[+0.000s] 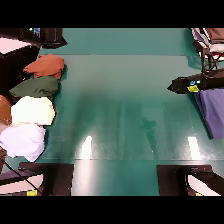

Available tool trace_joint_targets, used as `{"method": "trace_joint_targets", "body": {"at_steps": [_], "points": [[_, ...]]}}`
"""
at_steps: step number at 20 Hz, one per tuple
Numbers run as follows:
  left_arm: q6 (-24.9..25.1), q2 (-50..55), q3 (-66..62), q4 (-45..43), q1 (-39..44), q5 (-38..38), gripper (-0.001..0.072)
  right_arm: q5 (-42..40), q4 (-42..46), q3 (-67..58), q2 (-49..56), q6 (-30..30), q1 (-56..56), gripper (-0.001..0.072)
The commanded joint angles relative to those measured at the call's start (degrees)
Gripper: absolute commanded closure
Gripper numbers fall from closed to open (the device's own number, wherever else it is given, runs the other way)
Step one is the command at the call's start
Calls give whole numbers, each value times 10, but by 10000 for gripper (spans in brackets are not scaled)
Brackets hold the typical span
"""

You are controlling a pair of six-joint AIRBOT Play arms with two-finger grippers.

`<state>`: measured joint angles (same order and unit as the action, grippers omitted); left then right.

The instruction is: Fold the shirts.

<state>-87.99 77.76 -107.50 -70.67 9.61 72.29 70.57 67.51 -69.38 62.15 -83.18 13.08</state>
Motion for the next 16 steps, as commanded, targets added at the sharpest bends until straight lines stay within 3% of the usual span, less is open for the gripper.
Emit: {"method": "trace_joint_targets", "body": {"at_steps": [1,3,4,6,10,16], "points": [[43,4,0,-58,0,-35,673,0,0,0,0,-1,0,694],[29,22,0,-155,0,-47,176,-1,0,0,0,-1,0,694],[6,38,0,-221,0,-48,125,-1,0,0,0,-1,0,694],[-17,83,0,-294,-18,-55,125,-1,0,0,0,-1,0,694],[-52,192,0,-290,-96,-74,125,-1,0,0,0,-1,0,694],[-47,301,0,-230,-173,-169,125,-1,0,0,0,-1,0,695]]}}
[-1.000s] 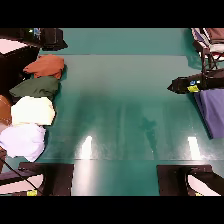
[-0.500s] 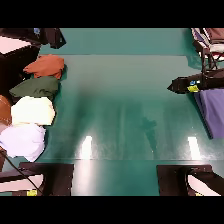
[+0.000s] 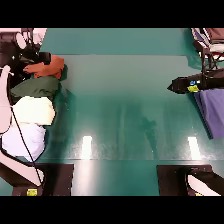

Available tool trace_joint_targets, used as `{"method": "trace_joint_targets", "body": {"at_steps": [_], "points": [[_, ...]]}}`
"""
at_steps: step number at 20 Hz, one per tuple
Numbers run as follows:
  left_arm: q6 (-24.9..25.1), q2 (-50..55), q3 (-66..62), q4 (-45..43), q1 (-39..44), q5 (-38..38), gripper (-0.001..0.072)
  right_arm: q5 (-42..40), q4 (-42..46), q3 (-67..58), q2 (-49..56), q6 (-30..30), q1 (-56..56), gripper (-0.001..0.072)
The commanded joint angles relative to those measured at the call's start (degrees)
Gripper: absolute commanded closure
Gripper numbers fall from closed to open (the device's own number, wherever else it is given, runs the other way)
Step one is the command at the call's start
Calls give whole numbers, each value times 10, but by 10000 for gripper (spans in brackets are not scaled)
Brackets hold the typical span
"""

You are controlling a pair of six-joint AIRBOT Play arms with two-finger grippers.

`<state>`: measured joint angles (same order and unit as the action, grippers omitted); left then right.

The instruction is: Fold the shirts.

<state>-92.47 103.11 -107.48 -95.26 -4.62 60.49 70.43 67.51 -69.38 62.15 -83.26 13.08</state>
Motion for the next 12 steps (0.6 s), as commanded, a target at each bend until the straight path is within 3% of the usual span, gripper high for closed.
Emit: {"method": "trace_joint_targets", "body": {"at_steps": [1,8,9,10,11,12], "points": [[0,57,0,16,-34,-65,124,0,0,0,0,0,0,694],[29,97,-1,28,-39,-117,128,0,0,0,0,0,0,694],[29,97,-1,27,-39,-116,226,0,0,0,0,0,0,694],[29,96,-1,27,-39,-115,478,0,0,0,0,0,0,694],[30,93,-5,27,-39,-106,676,0,0,0,0,0,0,694],[28,92,-18,27,-39,-85,684,-2,0,0,0,0,0,694]]}}
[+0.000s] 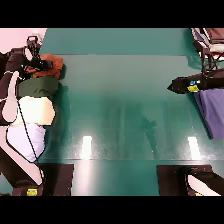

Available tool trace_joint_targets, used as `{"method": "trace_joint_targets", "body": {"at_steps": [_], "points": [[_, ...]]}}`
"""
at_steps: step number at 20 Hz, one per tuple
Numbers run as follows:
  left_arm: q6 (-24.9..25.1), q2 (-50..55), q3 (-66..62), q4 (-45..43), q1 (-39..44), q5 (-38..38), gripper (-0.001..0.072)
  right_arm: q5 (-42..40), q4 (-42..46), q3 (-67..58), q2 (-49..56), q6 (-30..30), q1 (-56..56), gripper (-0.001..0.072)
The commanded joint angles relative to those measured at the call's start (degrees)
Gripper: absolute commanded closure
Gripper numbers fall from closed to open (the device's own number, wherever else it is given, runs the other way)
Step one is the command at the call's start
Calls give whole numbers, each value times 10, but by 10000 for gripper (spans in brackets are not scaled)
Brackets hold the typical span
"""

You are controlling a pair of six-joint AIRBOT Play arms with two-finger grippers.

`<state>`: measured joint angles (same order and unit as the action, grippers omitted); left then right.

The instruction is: Fold the shirts.

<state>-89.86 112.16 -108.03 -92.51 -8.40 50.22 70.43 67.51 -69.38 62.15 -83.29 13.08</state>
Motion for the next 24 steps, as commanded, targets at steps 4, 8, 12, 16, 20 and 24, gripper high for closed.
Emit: {"method": "trace_joint_targets", "body": {"at_steps": [4,8,12,16,20,24], "points": [[-20,-45,-96,13,5,101,685,-19,1,-30,0,0,-2,694],[29,-224,-99,21,49,142,685,-19,2,-140,0,18,-17,694],[39,-383,-99,21,136,214,685,-17,2,-227,0,20,-50,694],[12,-424,-84,21,273,290,686,-9,0,-266,0,20,-61,694],[-8,-402,38,35,413,284,684,21,-5,-268,-2,19,-61,694],[-2,-372,119,112,467,189,166,69,-5,-268,-2,19,-61,694]]}}
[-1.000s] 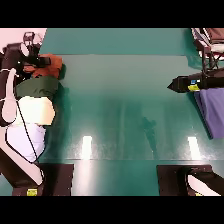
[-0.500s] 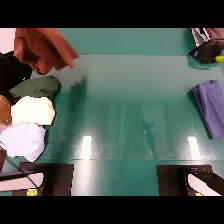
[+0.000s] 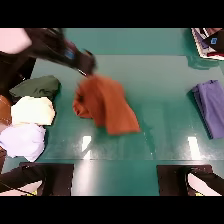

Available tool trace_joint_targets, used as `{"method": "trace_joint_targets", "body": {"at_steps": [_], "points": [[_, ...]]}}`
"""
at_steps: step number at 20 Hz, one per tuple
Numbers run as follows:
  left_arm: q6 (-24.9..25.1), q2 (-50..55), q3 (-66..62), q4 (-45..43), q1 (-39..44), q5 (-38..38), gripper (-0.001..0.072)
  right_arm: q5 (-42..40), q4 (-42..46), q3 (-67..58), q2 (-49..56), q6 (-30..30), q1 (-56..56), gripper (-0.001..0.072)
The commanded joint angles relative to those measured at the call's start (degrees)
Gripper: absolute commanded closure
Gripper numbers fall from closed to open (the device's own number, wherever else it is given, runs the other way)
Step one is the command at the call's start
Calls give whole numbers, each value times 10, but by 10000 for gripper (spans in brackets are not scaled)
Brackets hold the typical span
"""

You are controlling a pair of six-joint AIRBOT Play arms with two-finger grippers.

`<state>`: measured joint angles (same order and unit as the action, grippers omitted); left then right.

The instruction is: Fold the shirts.

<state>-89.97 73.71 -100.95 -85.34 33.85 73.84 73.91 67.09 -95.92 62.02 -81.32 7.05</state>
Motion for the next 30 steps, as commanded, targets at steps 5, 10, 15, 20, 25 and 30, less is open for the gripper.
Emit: {"method": "trace_joint_targets", "body": {"at_steps": [5,10,15,20,25,30], "points": [[-18,0,43,-45,-83,-9,166,48,-2,-3,-1,-1,-1,694],[-26,23,206,67,-254,-64,166,45,-30,-3,0,-1,-1,695],[-26,102,311,129,-310,-119,166,43,-31,0,1,-1,-1,694],[33,169,311,220,-310,-130,167,43,-31,0,2,-1,-1,694],[32,195,310,240,-292,-133,172,44,-31,0,1,-1,-1,695],[34,182,267,216,-301,-105,685,107,3,30,-6,-18,-6,694]]}}
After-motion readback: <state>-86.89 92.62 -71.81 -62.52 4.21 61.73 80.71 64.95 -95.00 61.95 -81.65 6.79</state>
